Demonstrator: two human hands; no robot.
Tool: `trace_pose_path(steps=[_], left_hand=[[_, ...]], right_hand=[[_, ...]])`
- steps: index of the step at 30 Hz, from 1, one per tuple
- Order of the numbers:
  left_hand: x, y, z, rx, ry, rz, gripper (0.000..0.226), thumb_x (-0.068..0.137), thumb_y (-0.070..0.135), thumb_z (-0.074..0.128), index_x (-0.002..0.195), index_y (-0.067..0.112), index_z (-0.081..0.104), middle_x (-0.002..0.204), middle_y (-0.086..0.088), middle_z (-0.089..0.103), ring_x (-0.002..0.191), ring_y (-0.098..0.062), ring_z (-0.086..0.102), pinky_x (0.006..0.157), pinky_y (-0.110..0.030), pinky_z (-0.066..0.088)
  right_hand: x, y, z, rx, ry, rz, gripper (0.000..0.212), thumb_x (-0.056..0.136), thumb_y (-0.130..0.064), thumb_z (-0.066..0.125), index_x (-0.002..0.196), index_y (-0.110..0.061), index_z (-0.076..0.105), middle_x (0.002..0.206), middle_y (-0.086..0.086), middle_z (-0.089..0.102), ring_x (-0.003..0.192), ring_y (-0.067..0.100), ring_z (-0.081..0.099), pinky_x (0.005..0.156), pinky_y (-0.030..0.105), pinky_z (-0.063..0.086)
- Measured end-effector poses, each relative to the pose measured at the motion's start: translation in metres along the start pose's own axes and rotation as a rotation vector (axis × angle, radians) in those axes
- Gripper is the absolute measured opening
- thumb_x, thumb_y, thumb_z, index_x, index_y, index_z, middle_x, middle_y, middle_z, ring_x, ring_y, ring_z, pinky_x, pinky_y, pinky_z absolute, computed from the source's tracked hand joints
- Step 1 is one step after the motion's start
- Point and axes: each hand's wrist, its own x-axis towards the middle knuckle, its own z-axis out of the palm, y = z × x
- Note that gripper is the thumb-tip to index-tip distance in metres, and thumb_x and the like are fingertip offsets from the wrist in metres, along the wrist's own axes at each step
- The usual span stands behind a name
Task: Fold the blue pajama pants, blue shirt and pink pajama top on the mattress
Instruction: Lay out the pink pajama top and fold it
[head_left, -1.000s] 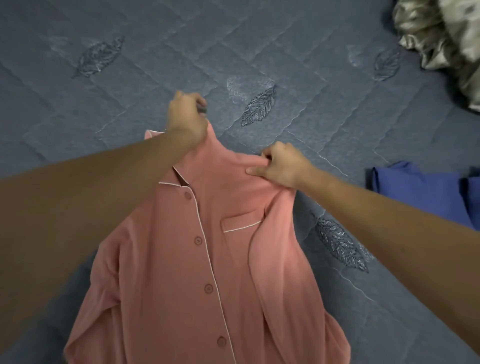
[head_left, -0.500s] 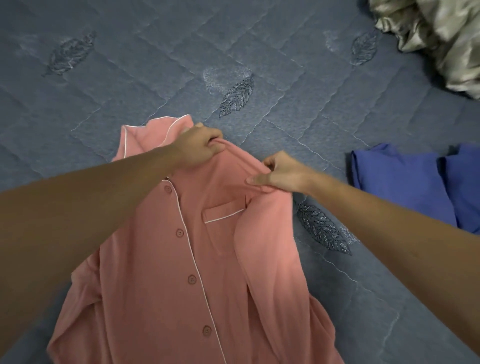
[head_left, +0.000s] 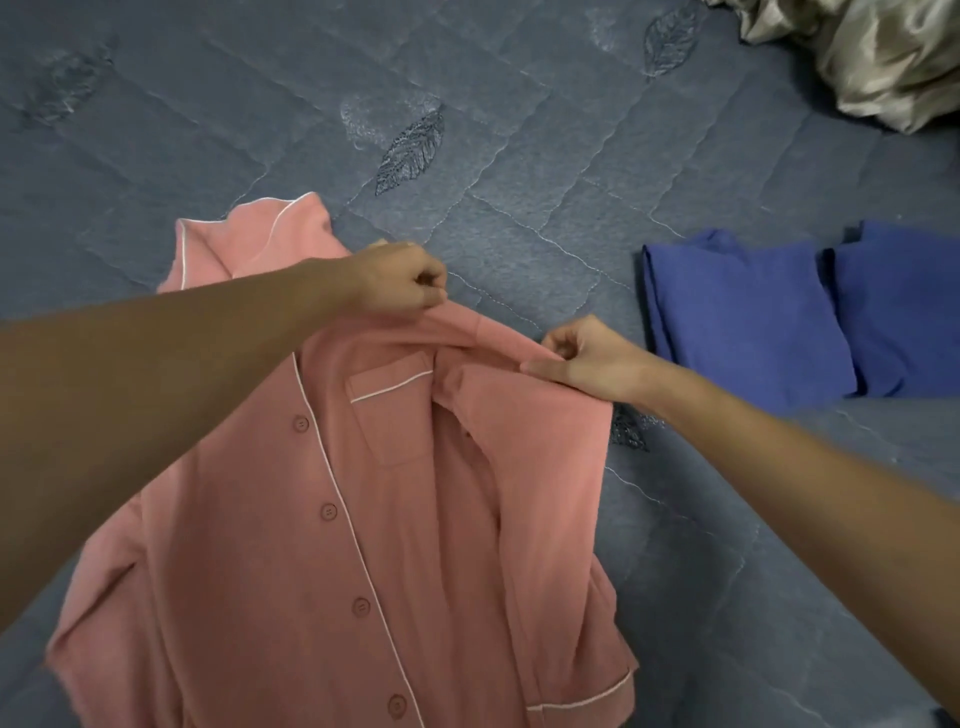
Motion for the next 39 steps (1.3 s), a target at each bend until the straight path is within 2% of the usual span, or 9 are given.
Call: trace_pose_path(steps=[5, 9, 13, 17, 23, 27, 30, 37, 39], left_hand=[[-0.003, 0.008, 0.007, -0.009, 0.075, -0.036, 0.017, 0.106, 0.029, 0.041, 0.093, 0.02, 0.047, 0.089, -0.006, 0.06, 0.085, -0.032, 0.056, 0.08, -0.043, 0.045], [-0.002, 0.025, 0.002, -0.092, 0.142, -0.074, 0.009, 0.103, 0.023, 0.047, 0.097, 0.016, 0.05, 0.093, -0.006, 0.059, 0.088, -0.028, 0.055, 0.082, -0.039, 0.041], [-0.001, 0.056, -0.01, -0.267, -0.076, -0.083, 0.036, 0.075, 0.053, 0.056, 0.088, 0.021, 0.061, 0.087, 0.007, 0.062, 0.084, -0.015, 0.053, 0.083, -0.038, 0.041], [0.009, 0.09, -0.004, -0.253, -0.28, -0.035, 0.047, 0.08, 0.069, 0.063, 0.069, 0.023, 0.062, 0.066, 0.013, 0.049, 0.068, -0.009, 0.044, 0.068, -0.033, 0.036], [0.018, 0.106, -0.006, -0.291, -0.159, -0.024, 0.033, 0.091, 0.041, 0.064, 0.064, 0.024, 0.059, 0.063, 0.012, 0.048, 0.062, -0.007, 0.043, 0.065, -0.031, 0.036], [0.022, 0.111, -0.011, -0.334, -0.05, -0.005, 0.025, 0.089, 0.034, 0.056, 0.069, 0.021, 0.049, 0.066, 0.01, 0.04, 0.056, 0.0, 0.036, 0.061, -0.028, 0.032], [0.033, 0.107, -0.008, -0.336, 0.074, -0.029, 0.019, 0.099, 0.014, 0.057, 0.081, 0.013, 0.052, 0.071, 0.005, 0.045, 0.065, -0.007, 0.039, 0.064, -0.03, 0.033], [0.047, 0.115, 0.0, -0.263, 0.186, -0.072, 0.009, 0.1, 0.004, 0.051, 0.094, 0.011, 0.053, 0.09, -0.007, 0.053, 0.086, -0.019, 0.045, 0.073, -0.028, 0.033], [0.05, 0.116, 0.002, -0.251, 0.205, -0.086, 0.009, 0.1, 0.004, 0.051, 0.094, 0.011, 0.053, 0.093, -0.008, 0.055, 0.087, -0.02, 0.047, 0.074, -0.028, 0.033]], right_hand=[[-0.022, 0.011, -0.023, -0.173, -0.065, 0.015, 0.037, 0.083, -0.042, 0.081, 0.085, -0.006, 0.072, 0.079, 0.007, 0.073, 0.071, 0.024, 0.068, 0.072, 0.041, 0.057], [-0.046, 0.029, -0.042, -0.055, -0.036, 0.033, 0.041, 0.084, -0.038, 0.082, 0.078, 0.0, 0.067, 0.067, 0.0, 0.062, 0.061, 0.011, 0.058, 0.06, 0.032, 0.048], [-0.059, 0.05, -0.047, -0.018, 0.041, -0.032, 0.039, 0.086, -0.031, 0.08, 0.08, 0.005, 0.064, 0.069, 0.002, 0.056, 0.064, 0.013, 0.052, 0.062, 0.034, 0.045], [-0.061, 0.053, -0.052, -0.113, 0.099, -0.095, 0.035, 0.087, -0.035, 0.079, 0.07, -0.007, 0.064, 0.065, -0.002, 0.052, 0.06, 0.008, 0.046, 0.06, 0.03, 0.04], [-0.064, 0.053, -0.065, -0.17, 0.091, -0.051, 0.049, 0.085, -0.043, 0.078, 0.072, 0.001, 0.06, 0.061, -0.002, 0.046, 0.058, 0.012, 0.041, 0.056, 0.03, 0.035], [-0.07, 0.059, -0.068, -0.076, 0.065, 0.022, 0.041, 0.087, -0.039, 0.079, 0.062, -0.01, 0.064, 0.058, -0.006, 0.055, 0.057, 0.009, 0.05, 0.057, 0.027, 0.043], [-0.077, 0.067, -0.065, 0.054, 0.069, 0.028, 0.047, 0.086, -0.04, 0.079, 0.079, 0.006, 0.067, 0.069, 0.003, 0.063, 0.065, 0.012, 0.057, 0.062, 0.033, 0.047], [-0.102, 0.081, -0.087, -0.007, 0.029, 0.044, 0.035, 0.084, -0.036, 0.082, 0.065, -0.014, 0.064, 0.059, -0.007, 0.06, 0.054, 0.005, 0.051, 0.053, 0.023, 0.044], [-0.109, 0.088, -0.1, -0.062, 0.004, 0.06, 0.032, 0.083, -0.038, 0.083, 0.072, -0.011, 0.068, 0.068, 0.0, 0.071, 0.061, 0.009, 0.06, 0.06, 0.031, 0.052]])
